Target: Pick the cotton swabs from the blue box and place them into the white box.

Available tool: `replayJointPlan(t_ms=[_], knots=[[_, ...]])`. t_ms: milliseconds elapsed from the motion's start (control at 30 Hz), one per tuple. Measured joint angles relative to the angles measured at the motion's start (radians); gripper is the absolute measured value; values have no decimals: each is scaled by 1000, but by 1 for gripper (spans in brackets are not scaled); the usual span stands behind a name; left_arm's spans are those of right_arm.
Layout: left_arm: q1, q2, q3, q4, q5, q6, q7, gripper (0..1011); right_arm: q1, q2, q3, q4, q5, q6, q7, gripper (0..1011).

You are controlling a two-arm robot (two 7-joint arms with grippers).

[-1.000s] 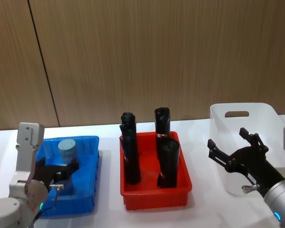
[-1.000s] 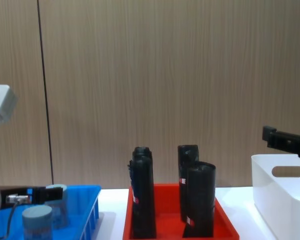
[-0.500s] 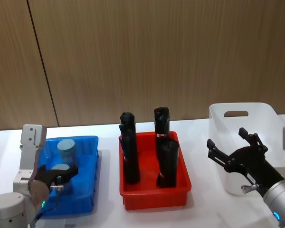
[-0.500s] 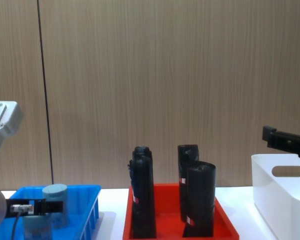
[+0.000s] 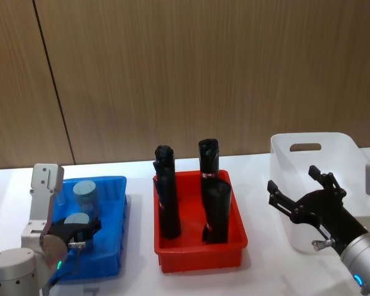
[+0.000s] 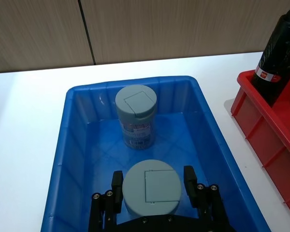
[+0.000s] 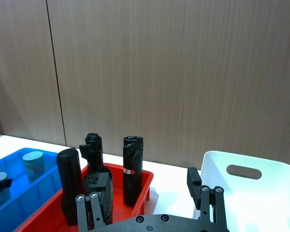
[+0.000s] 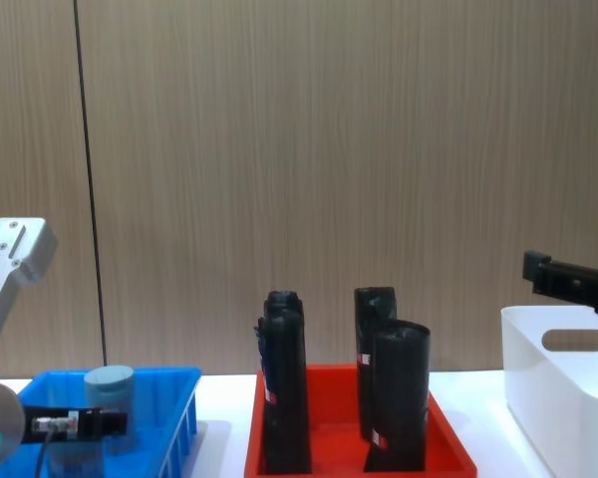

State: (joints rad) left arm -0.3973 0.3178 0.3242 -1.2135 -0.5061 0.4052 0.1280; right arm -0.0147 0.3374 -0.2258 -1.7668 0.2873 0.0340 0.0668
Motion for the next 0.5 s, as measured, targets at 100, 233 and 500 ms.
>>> replayJointPlan(t_ms=[100, 233, 500], knots=[[-2, -3, -1, 4, -1, 2, 0, 737, 0, 0, 0, 0, 0, 0, 0, 1002], [-2, -5, -2, 6, -2, 3, 0, 669, 0, 0, 0, 0, 0, 0, 0, 1002], [7, -3, -3, -13, 12, 3, 5, 669, 0, 0, 0, 0, 0, 0, 0, 1002]])
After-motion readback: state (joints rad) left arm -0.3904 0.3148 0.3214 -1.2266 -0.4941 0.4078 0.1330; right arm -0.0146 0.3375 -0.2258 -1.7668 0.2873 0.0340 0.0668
